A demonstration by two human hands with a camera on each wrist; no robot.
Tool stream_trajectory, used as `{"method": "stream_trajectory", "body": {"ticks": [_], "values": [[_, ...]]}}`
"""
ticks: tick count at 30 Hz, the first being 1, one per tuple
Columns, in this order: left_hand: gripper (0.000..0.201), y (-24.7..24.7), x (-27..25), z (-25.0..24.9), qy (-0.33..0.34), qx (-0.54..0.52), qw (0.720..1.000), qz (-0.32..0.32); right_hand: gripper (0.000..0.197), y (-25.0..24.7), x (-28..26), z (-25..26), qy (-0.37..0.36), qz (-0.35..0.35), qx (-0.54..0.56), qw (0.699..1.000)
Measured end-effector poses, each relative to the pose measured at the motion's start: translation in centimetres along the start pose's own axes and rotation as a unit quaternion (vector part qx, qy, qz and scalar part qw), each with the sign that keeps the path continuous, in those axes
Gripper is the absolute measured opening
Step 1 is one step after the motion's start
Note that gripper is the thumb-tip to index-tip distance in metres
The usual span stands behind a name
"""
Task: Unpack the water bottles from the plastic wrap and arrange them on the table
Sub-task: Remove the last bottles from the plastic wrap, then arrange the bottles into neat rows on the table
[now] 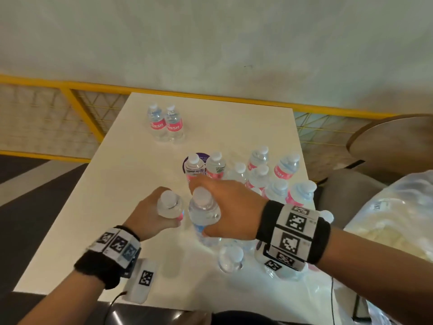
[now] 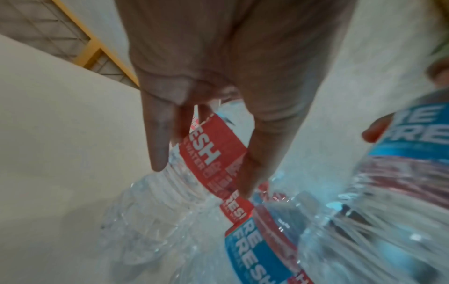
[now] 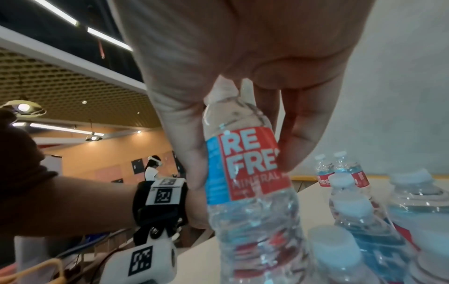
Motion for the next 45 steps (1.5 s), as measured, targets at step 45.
{"method": "stream_trajectory", "body": {"ticks": [45], "values": [[0.076, 1.2, 3.6, -0.1, -0.020, 0.035, 0.999, 0.034, 0.058, 10.6, 2.4, 1.2, 0.052, 0.230, -0.262, 0.936]]}}
Point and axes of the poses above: each hand's wrist, its own x-axis towards the middle knuckle, its own y-axis out of the palm, z = x × y, the point moved 9 cm from there along x, towards the middle knuckle, and after that the axes turned 6 degrees about y, right-handed, at the moved point
